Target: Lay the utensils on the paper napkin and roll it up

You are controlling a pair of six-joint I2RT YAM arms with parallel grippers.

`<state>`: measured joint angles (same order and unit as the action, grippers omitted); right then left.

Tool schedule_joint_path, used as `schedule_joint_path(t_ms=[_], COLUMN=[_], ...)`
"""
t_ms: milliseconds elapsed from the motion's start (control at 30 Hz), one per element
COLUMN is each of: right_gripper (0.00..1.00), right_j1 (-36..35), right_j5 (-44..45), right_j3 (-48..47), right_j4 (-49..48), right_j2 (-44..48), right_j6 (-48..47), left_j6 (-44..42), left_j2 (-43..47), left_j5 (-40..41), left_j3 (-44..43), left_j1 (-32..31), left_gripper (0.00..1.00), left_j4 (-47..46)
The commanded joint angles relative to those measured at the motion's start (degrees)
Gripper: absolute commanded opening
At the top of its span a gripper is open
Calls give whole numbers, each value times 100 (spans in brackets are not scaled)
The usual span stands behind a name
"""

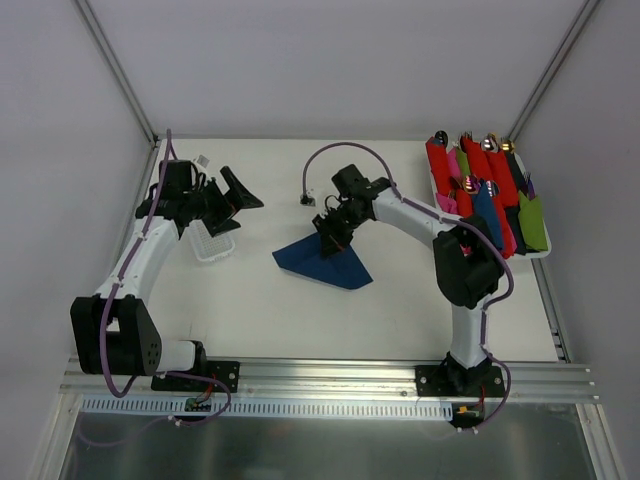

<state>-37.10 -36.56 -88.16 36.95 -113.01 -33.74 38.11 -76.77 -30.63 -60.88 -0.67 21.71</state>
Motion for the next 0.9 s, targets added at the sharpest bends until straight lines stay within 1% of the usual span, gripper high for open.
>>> schedule_joint_path(t_ms=[0,167,300,333,467,500,567,600,700,733,833,867], right_gripper=[0,0,0,0,0,0,0,0,0,0,0,0], right_j1=[142,353,449,467,511,520,546,555,581,590,608,625], right_j5=[-335,-414,-431,-431,-387,-370,-344,-300,-282,-273,-238,-229], right_j3=[-324,-517,-658,-693,-817,-843,-931,-966,-1063,-1080,-1089,-1089], right_j4=[251,260,269,286,278,278,287,278,278,278,269,269], right_j2=[-124,-335,-467,-494,-625,-687,-748,-783,-898,-933,-968,-977], right_j6=[-133,-63,-10,-10,-10,-10,-10,-10,25,34,60,78], left_j6=[-286,-383,-637,-681,-831,-849,-849,-840,-796,-779,-735,-735], left_j2=[286,251,137,93,-136,-241,-329,-417,-602,-663,-927,-1006], left_j5=[-119,-145,-206,-224,-250,-259,-259,-294,-346,-364,-487,-496], left_j3=[173,279,191,173,77,103,138,190,270,287,314,314], left_j1=[-12,-161,-451,-609,-961,-1014,-1145,-1190,-1313,-1339,-1427,-1454], left_gripper=[99,99,99,98,88,82,76,70,58,50,39,37], left_j4=[-132,-203,-273,-282,-317,-361,-422,-457,-589,-650,-765,-809])
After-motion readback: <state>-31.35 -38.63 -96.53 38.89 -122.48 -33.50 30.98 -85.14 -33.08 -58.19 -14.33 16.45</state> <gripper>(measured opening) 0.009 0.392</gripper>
